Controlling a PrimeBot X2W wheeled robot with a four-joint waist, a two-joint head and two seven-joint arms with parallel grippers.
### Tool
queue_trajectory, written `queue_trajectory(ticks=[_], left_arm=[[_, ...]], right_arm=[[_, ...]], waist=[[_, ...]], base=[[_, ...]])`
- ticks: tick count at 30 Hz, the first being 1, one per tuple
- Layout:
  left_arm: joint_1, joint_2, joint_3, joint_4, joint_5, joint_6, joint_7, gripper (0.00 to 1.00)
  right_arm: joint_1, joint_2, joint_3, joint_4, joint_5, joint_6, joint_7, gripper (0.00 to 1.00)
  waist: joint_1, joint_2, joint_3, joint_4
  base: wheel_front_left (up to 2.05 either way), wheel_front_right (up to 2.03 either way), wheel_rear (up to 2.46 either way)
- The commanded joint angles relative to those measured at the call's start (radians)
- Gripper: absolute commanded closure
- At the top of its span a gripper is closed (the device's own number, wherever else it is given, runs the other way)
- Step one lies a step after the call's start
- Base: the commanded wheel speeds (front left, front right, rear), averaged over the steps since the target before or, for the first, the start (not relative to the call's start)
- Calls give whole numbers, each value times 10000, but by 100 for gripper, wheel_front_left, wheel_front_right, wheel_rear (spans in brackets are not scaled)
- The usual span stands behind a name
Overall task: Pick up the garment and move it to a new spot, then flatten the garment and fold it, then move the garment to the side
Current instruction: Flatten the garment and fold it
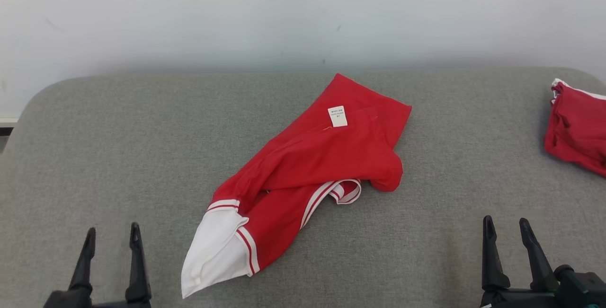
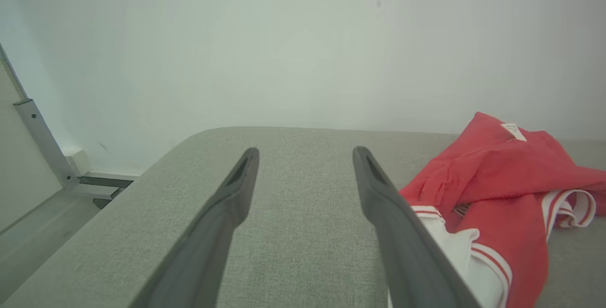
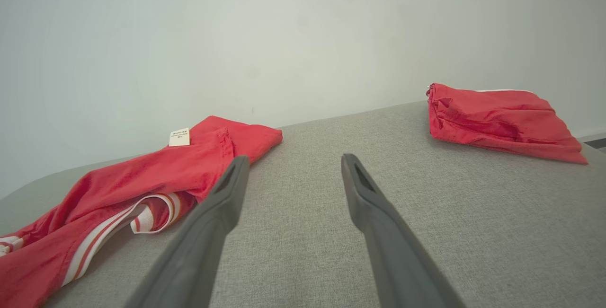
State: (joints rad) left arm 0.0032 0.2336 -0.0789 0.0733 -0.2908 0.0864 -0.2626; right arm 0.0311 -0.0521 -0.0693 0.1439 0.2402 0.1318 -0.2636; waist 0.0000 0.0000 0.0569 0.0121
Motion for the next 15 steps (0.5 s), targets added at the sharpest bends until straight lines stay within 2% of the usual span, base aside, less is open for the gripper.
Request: queue_trajectory(ticks=[1,15], left_arm=[[181,-110,99,-51,-8,-100,-26,0],[246,-777,607,263,527,-775,-27,0]], right_arm=[[85,7,33,26,12,-21,-7,0],[-321,-177,241,173,14,-21,87,0]], waist=[[0,0,-32,49],[0,0,-18,247]], base=[[0,0,0],[0,0,0]])
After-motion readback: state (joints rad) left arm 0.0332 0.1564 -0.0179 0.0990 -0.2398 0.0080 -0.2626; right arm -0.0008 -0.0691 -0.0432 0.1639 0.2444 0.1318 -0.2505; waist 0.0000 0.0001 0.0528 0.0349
